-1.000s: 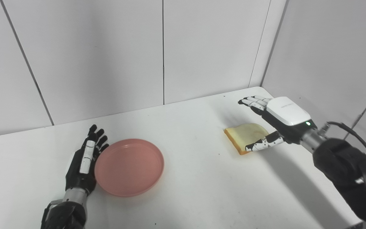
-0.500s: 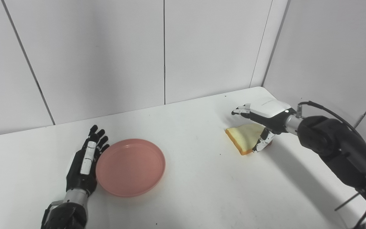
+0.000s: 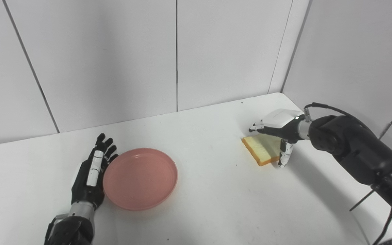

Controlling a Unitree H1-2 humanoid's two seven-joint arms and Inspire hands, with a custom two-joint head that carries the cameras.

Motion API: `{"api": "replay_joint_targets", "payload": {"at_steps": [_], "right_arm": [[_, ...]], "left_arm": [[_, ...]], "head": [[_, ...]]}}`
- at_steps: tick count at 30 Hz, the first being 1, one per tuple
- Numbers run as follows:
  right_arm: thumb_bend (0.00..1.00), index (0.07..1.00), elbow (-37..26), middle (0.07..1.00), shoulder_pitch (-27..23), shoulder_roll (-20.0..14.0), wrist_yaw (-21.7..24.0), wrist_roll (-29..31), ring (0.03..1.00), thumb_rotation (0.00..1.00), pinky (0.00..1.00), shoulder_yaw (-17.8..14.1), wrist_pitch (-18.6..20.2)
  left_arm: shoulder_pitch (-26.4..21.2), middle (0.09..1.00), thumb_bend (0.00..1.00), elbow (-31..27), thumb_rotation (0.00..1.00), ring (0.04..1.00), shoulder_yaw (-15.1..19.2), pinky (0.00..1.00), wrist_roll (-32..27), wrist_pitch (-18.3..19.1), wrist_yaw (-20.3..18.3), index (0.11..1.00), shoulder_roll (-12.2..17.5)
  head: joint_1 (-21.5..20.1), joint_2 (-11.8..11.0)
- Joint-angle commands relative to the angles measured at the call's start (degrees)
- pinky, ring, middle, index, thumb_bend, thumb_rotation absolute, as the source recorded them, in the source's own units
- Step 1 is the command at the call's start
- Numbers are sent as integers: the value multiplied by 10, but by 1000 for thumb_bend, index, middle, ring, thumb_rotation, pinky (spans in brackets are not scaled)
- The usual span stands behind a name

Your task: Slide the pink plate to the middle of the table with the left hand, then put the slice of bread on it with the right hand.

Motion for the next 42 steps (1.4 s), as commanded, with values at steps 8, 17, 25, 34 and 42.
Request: {"api": "replay_joint_targets", "payload": {"at_steps": [8, 17, 25, 34, 42], "right_arm": [[1000, 964, 26, 972, -46, -12, -8, -35, 990, 194, 992, 13, -2], [1000, 934, 62, 946, -45, 0, -71, -44, 968, 197, 978, 25, -42], [965, 906, 81, 913, -38, 14, -78, -19, 885, 140, 856, 18, -31], [584, 598, 110, 499, -29, 29, -97, -8, 448, 24, 391, 38, -50], [522, 522, 105, 467, -24, 31, -91, -33, 444, 9, 375, 66, -32]], "left_arm": [[-5, 959, 808, -5, 797, 946, -3, 918, 5, 4, 5, 960, -1], [-5, 959, 805, -4, 798, 944, -5, 906, 7, 3, 6, 961, -1], [-2, 957, 814, -6, 796, 941, -6, 903, 8, 3, 8, 953, -1], [-2, 958, 804, -10, 801, 942, -9, 902, 7, 5, 12, 959, -1], [-1, 957, 817, -16, 796, 944, -9, 912, 5, 10, 11, 957, -1]], "head": [[1, 0], [1, 0], [5, 2], [6, 3], [7, 8]]}}
